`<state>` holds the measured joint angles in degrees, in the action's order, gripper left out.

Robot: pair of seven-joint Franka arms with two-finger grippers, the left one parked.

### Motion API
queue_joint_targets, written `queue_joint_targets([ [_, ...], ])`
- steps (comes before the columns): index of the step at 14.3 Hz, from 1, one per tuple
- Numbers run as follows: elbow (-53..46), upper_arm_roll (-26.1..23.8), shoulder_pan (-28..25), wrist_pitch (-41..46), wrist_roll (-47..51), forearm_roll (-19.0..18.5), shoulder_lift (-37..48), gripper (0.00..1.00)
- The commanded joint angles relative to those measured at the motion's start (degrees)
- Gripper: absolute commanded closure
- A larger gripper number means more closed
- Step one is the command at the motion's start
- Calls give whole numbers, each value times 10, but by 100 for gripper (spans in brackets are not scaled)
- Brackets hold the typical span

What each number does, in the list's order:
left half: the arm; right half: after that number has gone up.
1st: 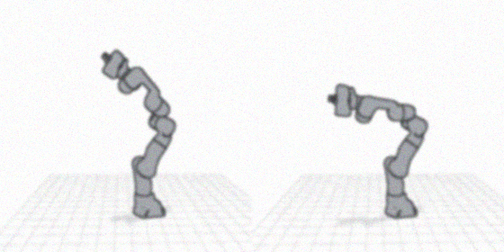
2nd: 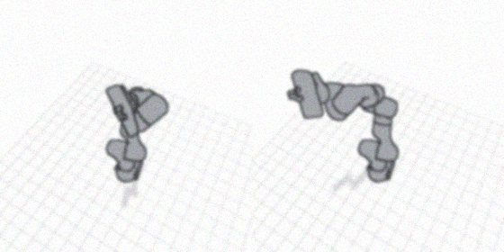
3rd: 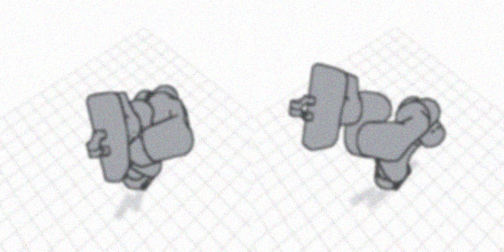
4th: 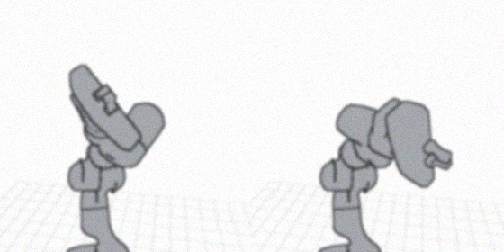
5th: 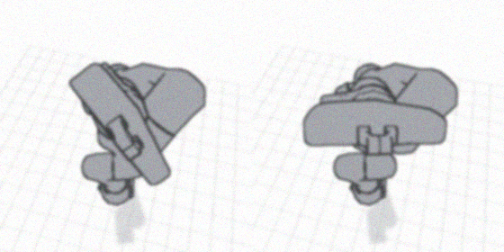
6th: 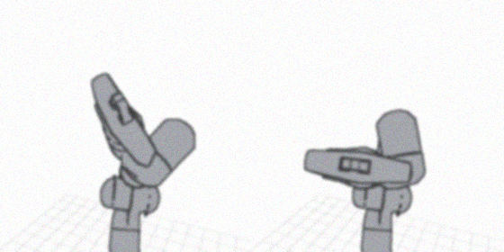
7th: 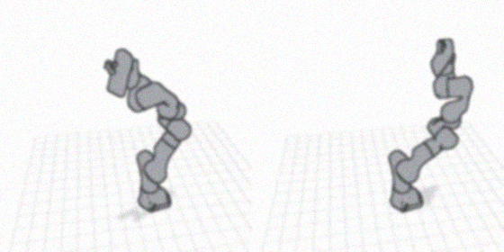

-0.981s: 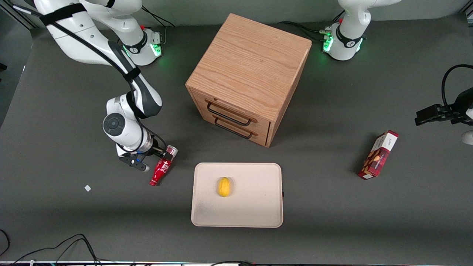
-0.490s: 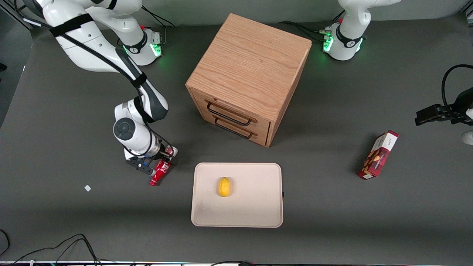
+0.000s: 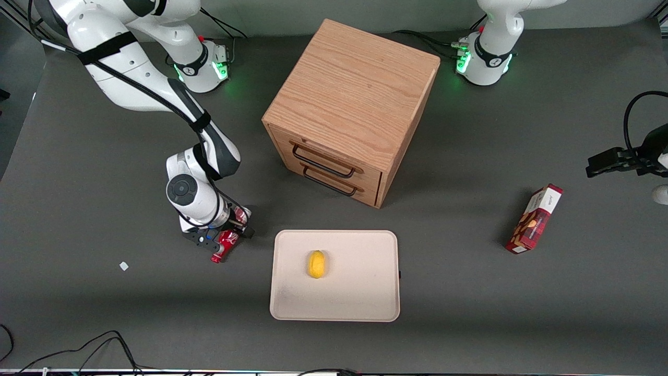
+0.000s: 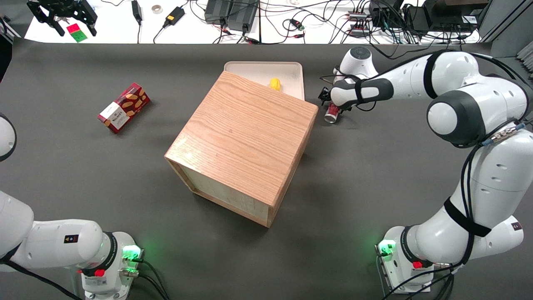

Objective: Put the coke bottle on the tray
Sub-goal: 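Close the right gripper around the bottle's body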

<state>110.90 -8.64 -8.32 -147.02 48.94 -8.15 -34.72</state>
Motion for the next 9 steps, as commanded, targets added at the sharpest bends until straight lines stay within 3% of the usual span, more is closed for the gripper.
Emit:
queue_joint_targets([
  [1,-9,3,-5,-1,20,-21,-4,0],
  [3,-9,4,-5,-1,19,-21,-4,0],
  [4,-9,4,-6,-1,20,-27,-4,13],
  [6,-6,3,-4,-1,20,-39,0,100],
  [9,-5,3,-5,0,21,-39,0,100],
])
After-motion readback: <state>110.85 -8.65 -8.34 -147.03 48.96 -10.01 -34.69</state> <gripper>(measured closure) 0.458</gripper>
